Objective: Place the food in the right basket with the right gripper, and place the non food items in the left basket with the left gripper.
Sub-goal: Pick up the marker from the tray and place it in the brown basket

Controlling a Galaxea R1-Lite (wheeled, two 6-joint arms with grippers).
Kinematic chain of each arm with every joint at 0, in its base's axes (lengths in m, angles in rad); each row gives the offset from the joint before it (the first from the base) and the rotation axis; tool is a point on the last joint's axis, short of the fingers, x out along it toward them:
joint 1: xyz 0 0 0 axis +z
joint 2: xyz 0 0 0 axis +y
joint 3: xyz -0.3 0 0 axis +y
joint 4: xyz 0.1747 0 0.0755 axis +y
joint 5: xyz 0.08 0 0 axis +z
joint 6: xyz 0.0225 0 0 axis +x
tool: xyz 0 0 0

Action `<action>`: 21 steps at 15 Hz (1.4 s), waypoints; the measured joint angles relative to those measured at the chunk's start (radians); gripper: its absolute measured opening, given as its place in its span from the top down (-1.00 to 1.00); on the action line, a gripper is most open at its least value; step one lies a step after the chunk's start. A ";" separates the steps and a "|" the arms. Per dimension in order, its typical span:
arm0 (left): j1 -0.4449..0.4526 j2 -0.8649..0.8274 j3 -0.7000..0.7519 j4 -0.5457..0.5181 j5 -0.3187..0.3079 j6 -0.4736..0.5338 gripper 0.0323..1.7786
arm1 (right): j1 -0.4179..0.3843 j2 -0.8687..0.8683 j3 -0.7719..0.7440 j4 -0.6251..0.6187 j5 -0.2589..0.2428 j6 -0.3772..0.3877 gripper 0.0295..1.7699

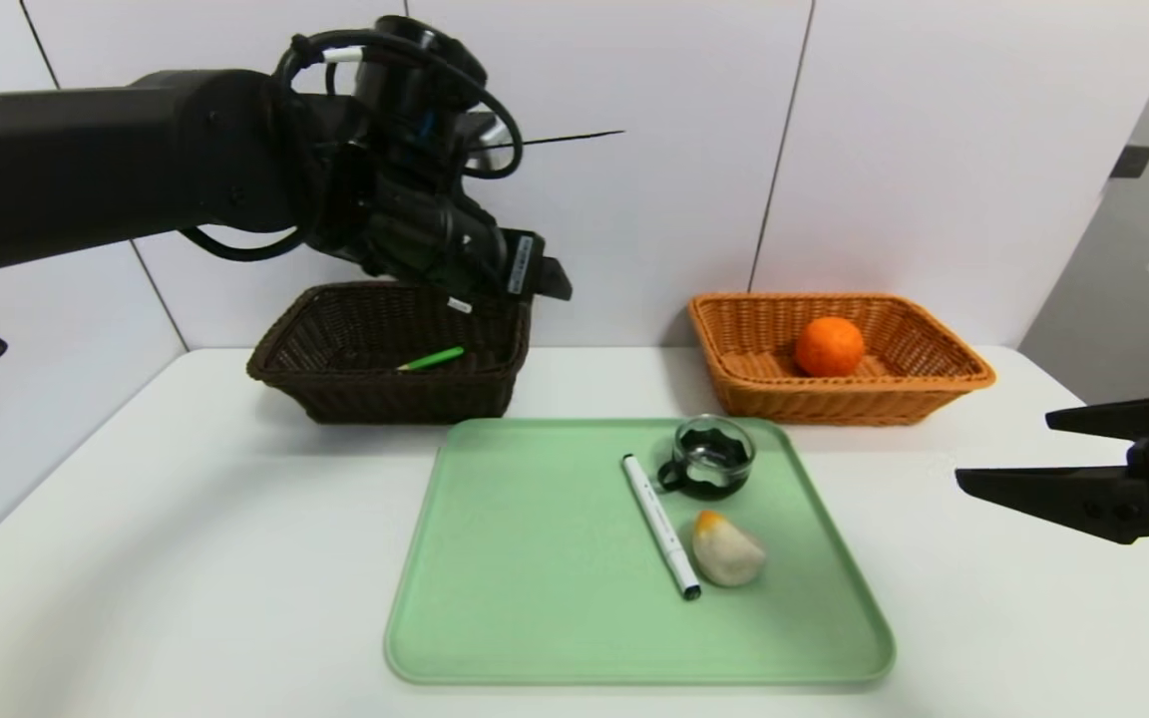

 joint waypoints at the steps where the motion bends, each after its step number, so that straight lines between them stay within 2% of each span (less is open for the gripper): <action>1: -0.047 -0.005 0.002 0.025 0.062 -0.059 -0.80 | 0.000 0.000 0.009 -0.028 0.000 0.000 -0.92; 3: -0.131 -0.011 0.005 0.078 0.174 -0.172 -0.83 | 0.000 0.000 0.034 -0.079 -0.001 -0.001 -0.92; 5: -0.193 -0.010 0.006 0.134 0.236 -0.262 -0.85 | 0.000 0.001 0.053 -0.085 0.000 -0.001 -0.92; 10: -0.296 0.011 0.009 0.254 0.267 -0.452 -0.88 | 0.000 -0.001 0.064 -0.086 -0.001 0.000 -0.92; 14: -0.353 0.065 0.009 0.310 0.363 -0.539 -0.89 | -0.001 -0.011 0.068 -0.085 -0.001 0.001 -0.92; 21: -0.378 0.173 0.003 0.329 0.372 -0.634 -0.90 | -0.001 -0.020 0.074 -0.085 -0.001 0.002 -0.92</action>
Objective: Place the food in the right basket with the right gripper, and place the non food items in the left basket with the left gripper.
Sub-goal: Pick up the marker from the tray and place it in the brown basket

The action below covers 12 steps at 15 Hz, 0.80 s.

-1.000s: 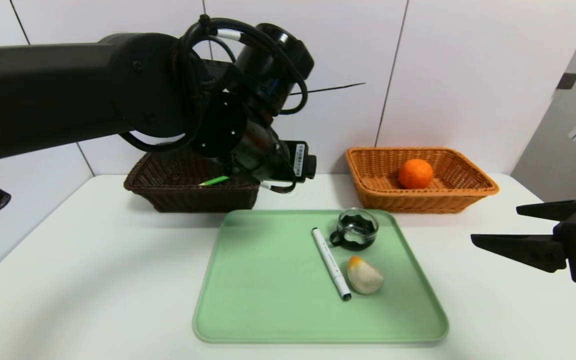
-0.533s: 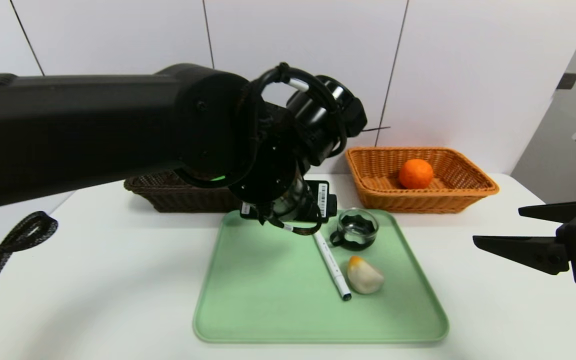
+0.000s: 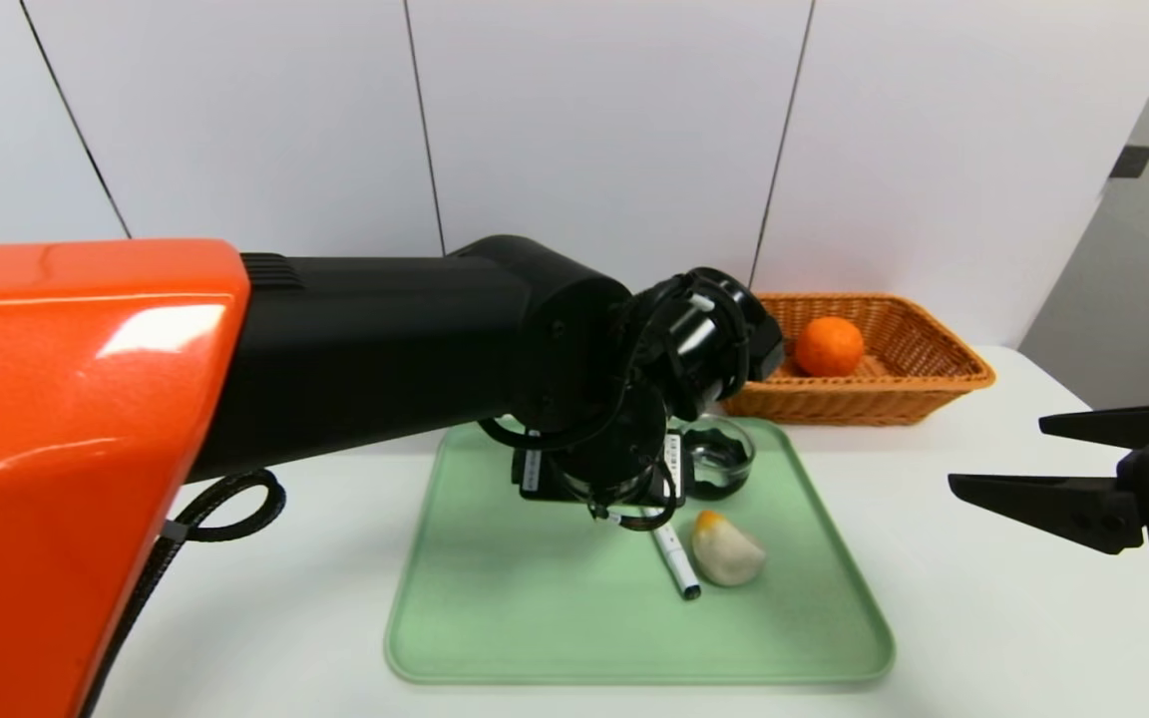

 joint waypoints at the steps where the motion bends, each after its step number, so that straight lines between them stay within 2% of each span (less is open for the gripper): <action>1: -0.001 0.013 0.000 -0.002 0.000 -0.003 -0.90 | 0.000 -0.001 0.002 0.001 0.000 0.000 -0.92; 6: -0.004 0.070 -0.007 -0.014 -0.003 -0.006 -0.90 | 0.000 -0.004 0.011 0.000 0.000 0.000 -0.92; 12: -0.005 0.098 -0.009 -0.078 0.000 0.004 -0.90 | 0.001 -0.006 0.014 -0.001 0.000 0.000 -0.92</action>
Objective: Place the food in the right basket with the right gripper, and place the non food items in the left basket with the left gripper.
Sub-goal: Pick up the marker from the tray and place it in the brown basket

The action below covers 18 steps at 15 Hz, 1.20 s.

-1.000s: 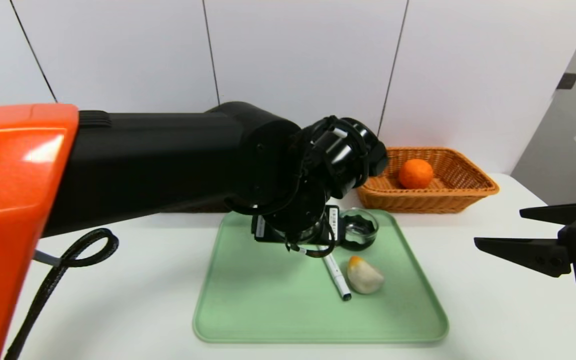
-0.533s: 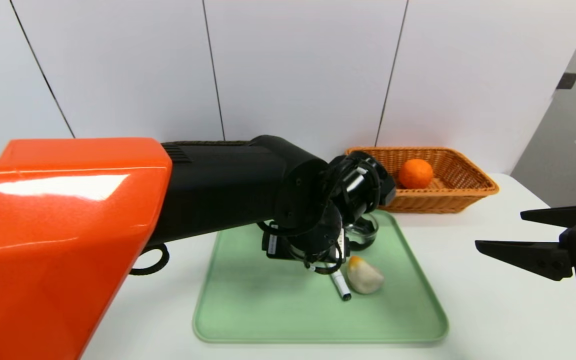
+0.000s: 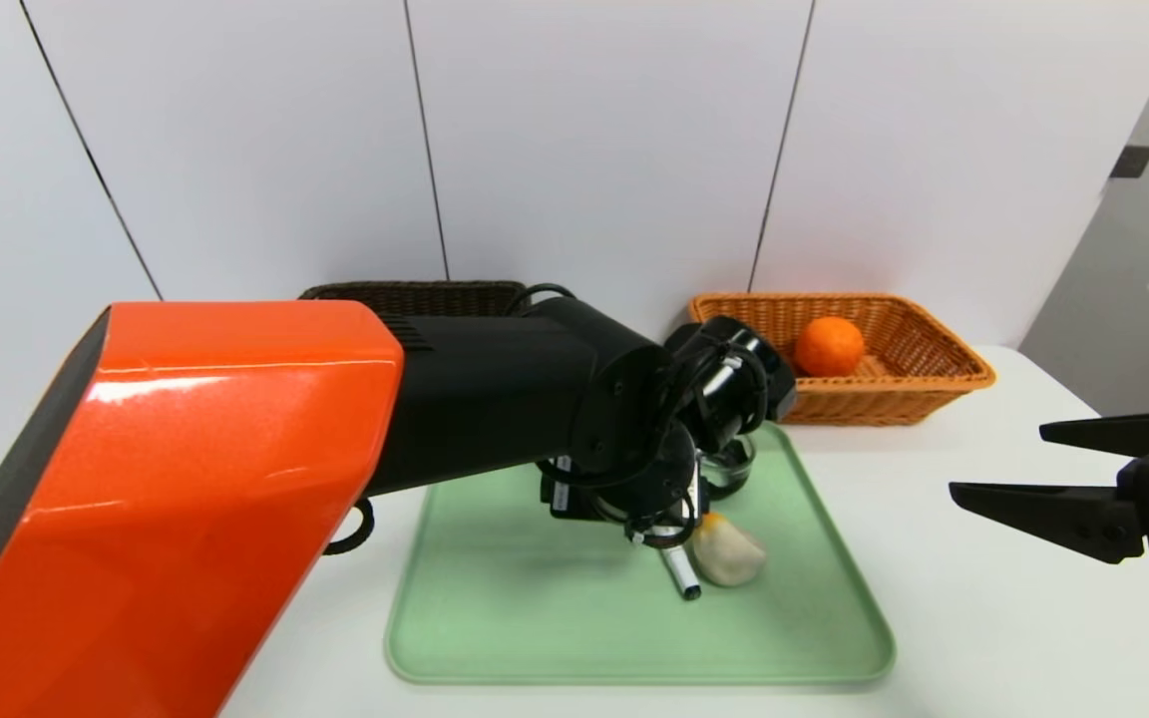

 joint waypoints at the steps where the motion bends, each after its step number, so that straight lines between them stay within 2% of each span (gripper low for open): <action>1: 0.000 0.007 0.000 -0.013 0.001 0.002 -0.90 | 0.000 0.000 0.003 0.000 0.000 0.000 -0.92; 15: 0.006 0.084 -0.002 -0.054 0.009 0.022 -0.90 | -0.001 -0.002 0.006 0.000 -0.001 -0.001 -0.92; 18: 0.005 0.088 -0.002 -0.054 0.009 0.023 -0.43 | -0.001 -0.002 0.005 -0.001 -0.001 -0.001 -0.92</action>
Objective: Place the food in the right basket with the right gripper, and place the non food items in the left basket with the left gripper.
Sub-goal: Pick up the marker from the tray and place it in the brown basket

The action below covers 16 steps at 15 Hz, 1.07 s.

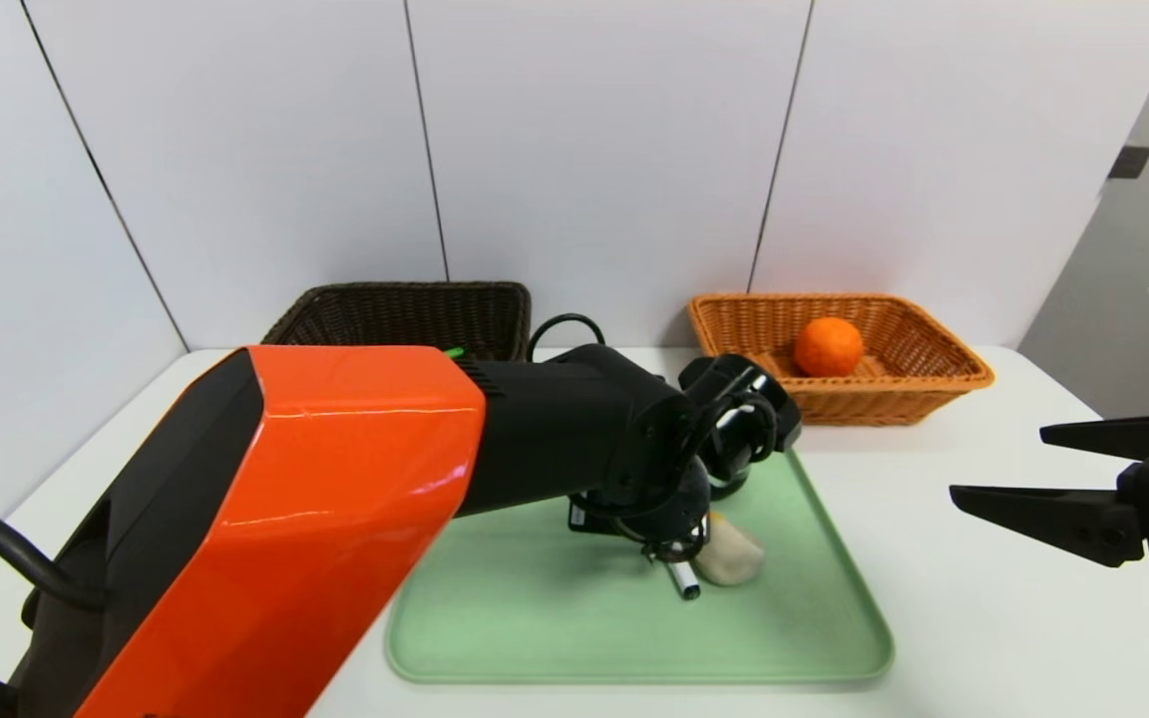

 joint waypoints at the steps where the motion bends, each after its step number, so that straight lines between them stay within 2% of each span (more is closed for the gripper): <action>1: 0.000 0.000 0.000 0.001 0.000 0.000 -0.29 | 0.000 0.000 -0.001 0.000 0.000 0.000 -0.92; 6: 0.003 0.000 0.002 0.007 0.000 0.000 0.24 | 0.000 -0.001 -0.003 0.000 -0.001 0.000 -0.92; 8: 0.008 0.000 0.002 0.012 0.001 0.000 0.78 | 0.000 -0.002 -0.004 -0.001 0.000 0.000 -0.92; 12: 0.034 -0.015 0.004 0.022 0.009 -0.001 0.78 | 0.000 -0.003 -0.004 -0.001 0.000 0.000 -0.92; 16: 0.104 -0.087 0.006 0.036 0.044 0.026 0.78 | 0.000 -0.008 -0.006 -0.001 0.001 -0.001 -0.92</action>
